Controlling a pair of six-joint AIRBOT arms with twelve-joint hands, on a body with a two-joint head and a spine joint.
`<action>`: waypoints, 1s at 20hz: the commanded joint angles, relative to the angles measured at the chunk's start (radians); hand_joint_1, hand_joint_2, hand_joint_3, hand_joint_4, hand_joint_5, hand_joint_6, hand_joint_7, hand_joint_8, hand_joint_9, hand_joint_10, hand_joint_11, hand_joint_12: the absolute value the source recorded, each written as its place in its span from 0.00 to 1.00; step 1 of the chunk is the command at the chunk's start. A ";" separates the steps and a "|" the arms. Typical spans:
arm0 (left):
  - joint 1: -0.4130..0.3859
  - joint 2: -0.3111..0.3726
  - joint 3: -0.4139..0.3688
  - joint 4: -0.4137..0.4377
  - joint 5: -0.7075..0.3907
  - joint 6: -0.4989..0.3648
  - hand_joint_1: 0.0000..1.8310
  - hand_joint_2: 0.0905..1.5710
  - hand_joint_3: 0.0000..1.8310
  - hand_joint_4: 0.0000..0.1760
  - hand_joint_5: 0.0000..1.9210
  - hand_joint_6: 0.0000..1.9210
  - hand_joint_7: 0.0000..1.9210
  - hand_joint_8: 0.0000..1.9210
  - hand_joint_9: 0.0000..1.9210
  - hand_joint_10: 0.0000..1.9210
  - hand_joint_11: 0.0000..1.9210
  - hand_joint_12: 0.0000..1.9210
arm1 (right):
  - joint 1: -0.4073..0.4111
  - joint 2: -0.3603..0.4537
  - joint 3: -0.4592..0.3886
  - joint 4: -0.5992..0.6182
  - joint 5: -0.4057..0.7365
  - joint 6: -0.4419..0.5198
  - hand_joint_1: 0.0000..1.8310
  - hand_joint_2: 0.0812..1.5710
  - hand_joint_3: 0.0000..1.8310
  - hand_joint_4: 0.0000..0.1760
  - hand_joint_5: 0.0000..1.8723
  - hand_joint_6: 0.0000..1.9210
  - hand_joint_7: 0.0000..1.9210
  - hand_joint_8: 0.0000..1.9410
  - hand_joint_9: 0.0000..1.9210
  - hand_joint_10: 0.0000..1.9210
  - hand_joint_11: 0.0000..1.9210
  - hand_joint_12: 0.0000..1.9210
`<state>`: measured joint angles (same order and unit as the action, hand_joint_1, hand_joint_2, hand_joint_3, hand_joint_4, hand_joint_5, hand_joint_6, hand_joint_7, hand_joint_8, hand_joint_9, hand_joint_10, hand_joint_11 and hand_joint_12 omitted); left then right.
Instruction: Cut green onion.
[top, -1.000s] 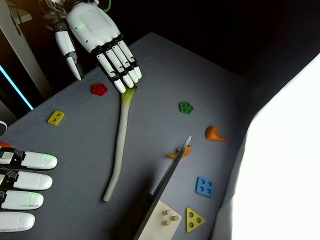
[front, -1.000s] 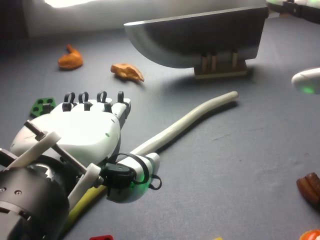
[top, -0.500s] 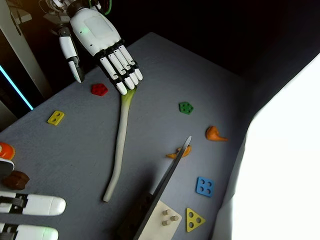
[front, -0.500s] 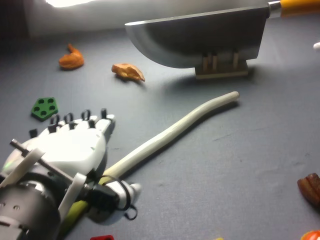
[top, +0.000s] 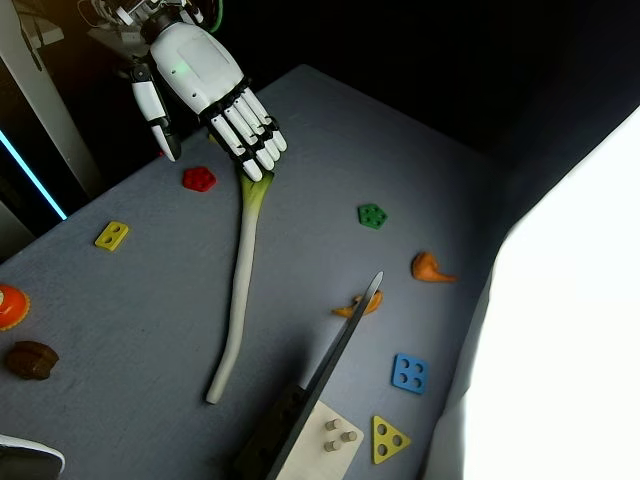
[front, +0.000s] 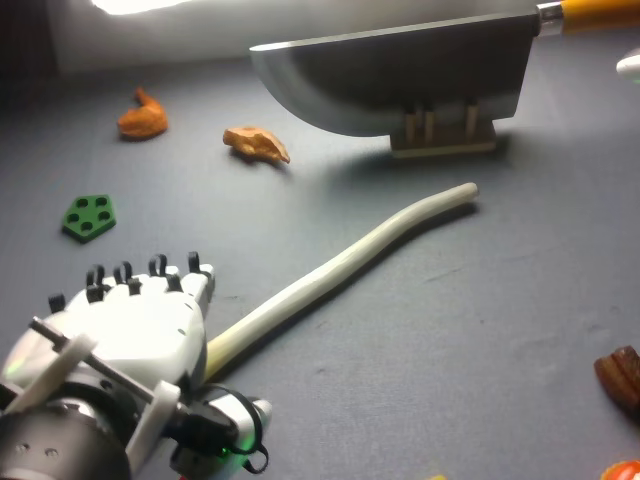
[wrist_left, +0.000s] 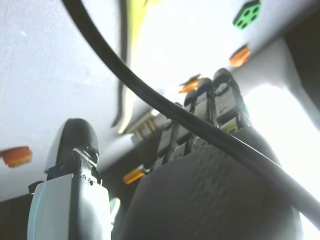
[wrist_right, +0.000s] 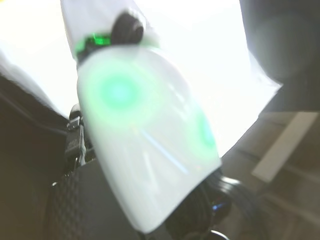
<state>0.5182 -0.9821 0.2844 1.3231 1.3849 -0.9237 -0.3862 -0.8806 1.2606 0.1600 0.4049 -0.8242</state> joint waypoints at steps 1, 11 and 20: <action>0.002 -0.011 -0.007 0.082 0.046 -0.019 0.32 0.77 0.00 0.18 0.00 0.00 0.00 0.00 0.00 0.00 0.00 0.00 | 0.006 -0.004 0.027 -0.015 0.144 0.038 0.55 0.64 0.00 0.26 0.00 0.00 0.00 0.00 0.00 0.00 0.00 0.00; 0.132 -0.071 -0.007 0.229 0.100 -0.128 0.18 0.82 0.01 0.00 0.00 0.00 0.00 0.00 0.00 0.00 0.00 0.00 | -0.021 -0.163 0.257 -0.132 0.124 0.098 0.52 0.65 0.01 0.23 0.00 0.00 0.00 0.00 0.00 0.00 0.00 0.00; 0.205 -0.120 0.007 0.297 0.102 -0.168 0.02 0.89 0.02 0.00 0.00 0.00 0.00 0.00 0.00 0.00 0.00 0.00 | -0.050 -0.328 0.476 -0.210 0.146 0.118 0.51 0.65 0.00 0.19 0.00 0.00 0.00 0.00 0.00 0.00 0.00 0.00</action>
<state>0.7273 -1.1042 0.2897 1.5398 1.4384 -1.0908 -0.4419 -1.2327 1.7420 -0.0875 0.4297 -0.6926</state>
